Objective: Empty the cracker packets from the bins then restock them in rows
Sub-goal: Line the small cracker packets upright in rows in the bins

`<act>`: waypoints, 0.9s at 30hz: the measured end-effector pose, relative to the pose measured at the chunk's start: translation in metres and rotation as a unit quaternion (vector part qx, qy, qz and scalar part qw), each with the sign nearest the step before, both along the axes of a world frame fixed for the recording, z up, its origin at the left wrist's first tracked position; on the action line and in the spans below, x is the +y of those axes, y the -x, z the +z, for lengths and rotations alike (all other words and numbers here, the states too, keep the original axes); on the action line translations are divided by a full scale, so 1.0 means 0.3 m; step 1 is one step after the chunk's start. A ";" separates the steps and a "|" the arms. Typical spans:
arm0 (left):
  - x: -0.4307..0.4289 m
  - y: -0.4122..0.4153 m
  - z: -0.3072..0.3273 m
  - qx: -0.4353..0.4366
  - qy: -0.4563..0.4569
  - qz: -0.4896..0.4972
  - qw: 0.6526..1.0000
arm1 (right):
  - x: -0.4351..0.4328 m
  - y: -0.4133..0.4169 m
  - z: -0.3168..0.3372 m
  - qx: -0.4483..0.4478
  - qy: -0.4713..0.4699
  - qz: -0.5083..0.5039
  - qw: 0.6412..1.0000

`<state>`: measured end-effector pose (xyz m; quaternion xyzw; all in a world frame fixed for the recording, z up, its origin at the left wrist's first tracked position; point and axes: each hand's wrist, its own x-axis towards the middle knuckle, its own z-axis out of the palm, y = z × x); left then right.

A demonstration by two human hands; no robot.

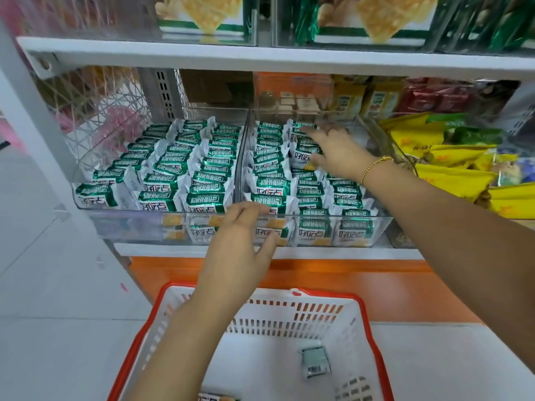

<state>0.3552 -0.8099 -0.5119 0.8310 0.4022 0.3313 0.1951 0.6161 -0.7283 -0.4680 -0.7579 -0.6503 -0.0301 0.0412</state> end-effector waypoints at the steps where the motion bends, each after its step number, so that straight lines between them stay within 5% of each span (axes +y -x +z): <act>1: -0.010 0.015 -0.007 -0.019 0.002 -0.005 1.000 | -0.031 0.025 0.023 0.008 -0.046 0.017 0.999; 5: -0.044 0.087 -0.080 -0.103 0.056 0.048 0.992 | -0.205 0.129 0.094 0.036 -0.190 0.144 0.971; 8: -0.045 0.134 -0.192 -0.075 0.117 0.069 0.988 | -0.371 0.235 0.095 0.149 -0.145 0.235 0.950; 12: -0.021 0.199 -0.422 0.031 0.187 0.105 0.976 | -0.470 0.353 -0.141 0.260 0.159 0.261 0.916; 16: -0.038 0.310 -0.721 0.115 0.313 0.144 0.932 | -0.492 0.353 -0.593 0.196 0.456 0.167 0.852; 21: -0.137 0.421 -0.921 0.123 0.424 0.254 0.861 | -0.540 0.264 -0.987 0.084 0.408 0.041 0.908; 27: -0.088 0.403 -1.021 0.130 0.385 0.284 0.868 | -0.616 0.264 -1.193 0.042 0.387 -0.001 0.921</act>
